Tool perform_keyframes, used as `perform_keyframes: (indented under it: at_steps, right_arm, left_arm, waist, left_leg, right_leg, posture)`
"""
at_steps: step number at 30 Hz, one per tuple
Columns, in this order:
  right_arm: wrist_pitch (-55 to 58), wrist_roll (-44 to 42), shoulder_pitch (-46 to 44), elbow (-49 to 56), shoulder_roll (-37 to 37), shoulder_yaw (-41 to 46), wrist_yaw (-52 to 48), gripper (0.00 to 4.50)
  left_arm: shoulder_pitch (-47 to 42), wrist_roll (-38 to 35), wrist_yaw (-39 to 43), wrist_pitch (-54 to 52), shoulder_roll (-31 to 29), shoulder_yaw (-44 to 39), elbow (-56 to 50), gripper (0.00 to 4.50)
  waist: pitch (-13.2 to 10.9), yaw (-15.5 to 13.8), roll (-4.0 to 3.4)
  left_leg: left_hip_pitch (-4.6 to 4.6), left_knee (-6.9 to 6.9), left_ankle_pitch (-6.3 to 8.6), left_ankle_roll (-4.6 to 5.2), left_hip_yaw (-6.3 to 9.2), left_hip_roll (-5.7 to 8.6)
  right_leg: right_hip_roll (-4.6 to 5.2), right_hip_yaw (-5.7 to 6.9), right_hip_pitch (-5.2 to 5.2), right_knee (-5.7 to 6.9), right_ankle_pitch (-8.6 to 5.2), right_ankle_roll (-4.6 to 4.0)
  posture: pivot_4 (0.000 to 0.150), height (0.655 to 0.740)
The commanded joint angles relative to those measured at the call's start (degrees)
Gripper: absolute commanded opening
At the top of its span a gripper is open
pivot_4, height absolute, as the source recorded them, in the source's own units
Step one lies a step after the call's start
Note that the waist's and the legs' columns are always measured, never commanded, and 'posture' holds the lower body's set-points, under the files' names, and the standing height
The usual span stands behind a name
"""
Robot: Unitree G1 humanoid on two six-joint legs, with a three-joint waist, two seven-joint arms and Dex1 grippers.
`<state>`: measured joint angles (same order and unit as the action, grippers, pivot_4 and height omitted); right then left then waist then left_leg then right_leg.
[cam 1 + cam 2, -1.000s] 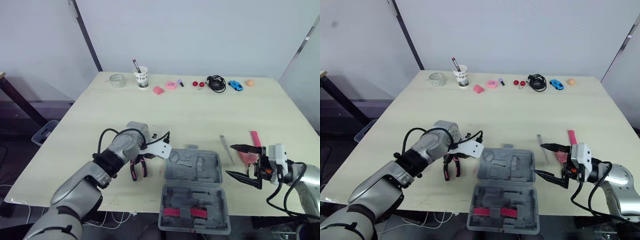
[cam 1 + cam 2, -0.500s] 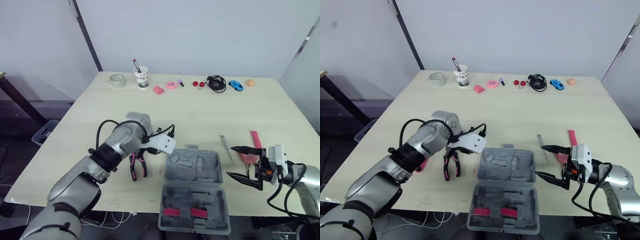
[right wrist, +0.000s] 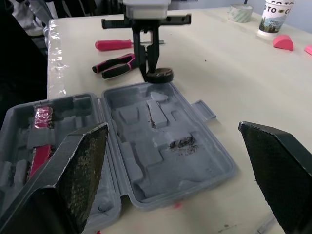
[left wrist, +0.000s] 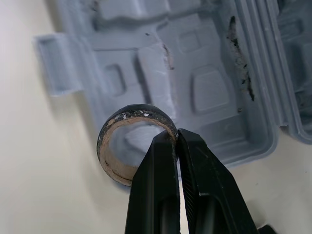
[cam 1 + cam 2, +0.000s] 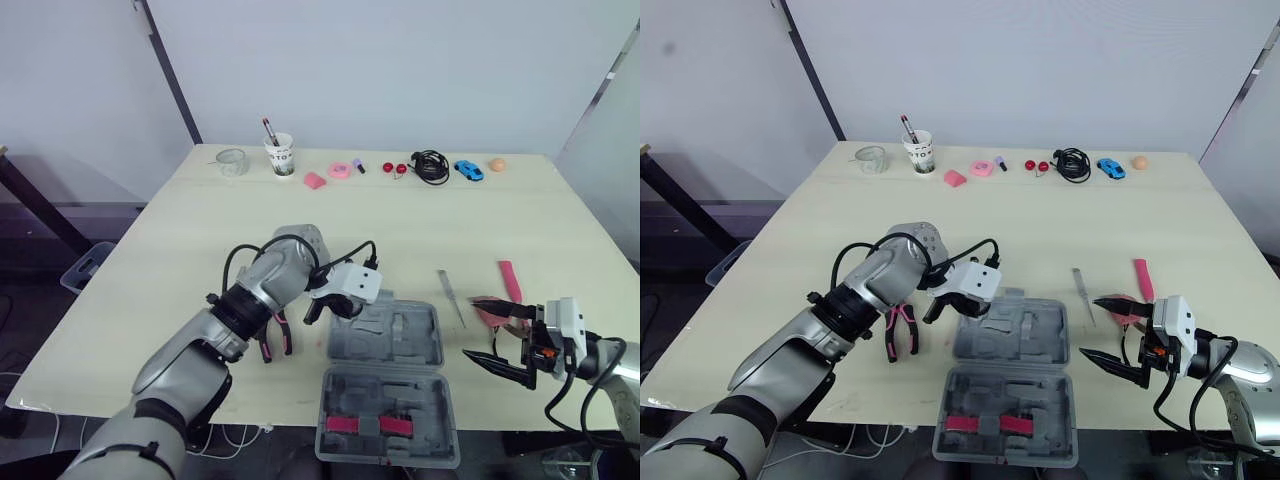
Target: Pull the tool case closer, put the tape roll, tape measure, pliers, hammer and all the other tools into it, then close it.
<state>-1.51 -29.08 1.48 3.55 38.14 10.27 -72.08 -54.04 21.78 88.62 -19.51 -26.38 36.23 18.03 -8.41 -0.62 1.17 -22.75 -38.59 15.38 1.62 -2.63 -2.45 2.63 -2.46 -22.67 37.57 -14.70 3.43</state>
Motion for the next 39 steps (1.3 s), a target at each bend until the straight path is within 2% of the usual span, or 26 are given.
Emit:
perform_keyframes:
  at_steps: [1,4,11,39]
  right_arm:
    - [-0.6,-1.2,0.2,1.6,1.1,2.2,0.1,4.5]
    - [-0.3,-1.4,0.5,2.2,1.3,2.1,0.2,4.5]
    - [-0.2,-1.6,0.6,2.3,2.0,2.2,0.3,4.5]
    - [-0.7,-1.3,1.8,3.0,2.0,2.0,1.3,4.5]
  left_arm:
    - [-3.4,-2.8,2.0,-0.2,1.6,-1.1,3.5,0.05]
    - [-6.2,-3.6,1.1,2.2,3.6,-0.7,11.2,0.05]
    - [-8.0,-4.8,1.4,5.0,5.6,-0.4,18.3,0.05]
    - [-9.2,-6.6,1.2,8.9,6.6,-3.3,31.4,0.05]
  waist:
    - [0.0,0.0,0.0]
    - [0.0,-0.1,0.01]
    - [0.0,0.0,0.02]
    - [0.0,0.0,0.02]
  left_leg:
    - [-0.01,0.0,0.0,0.0,0.0,0.0]
    - [-0.02,-0.01,0.0,0.0,0.01,0.02]
    - [-0.03,-0.03,0.0,0.0,0.04,0.04]
    - [-0.05,-0.04,0.0,0.0,0.06,0.05]
  right_leg:
    - [0.0,0.0,0.0,0.0,0.0,0.0]
    - [0.0,0.0,0.0,-0.01,-0.01,0.02]
    - [0.0,0.0,0.0,-0.01,-0.02,0.03]
    - [0.01,0.02,0.0,-0.01,-0.02,0.04]
  posture:
    - [0.15,0.74]
    - [0.15,0.74]
    - [0.15,0.74]
    - [0.15,0.74]
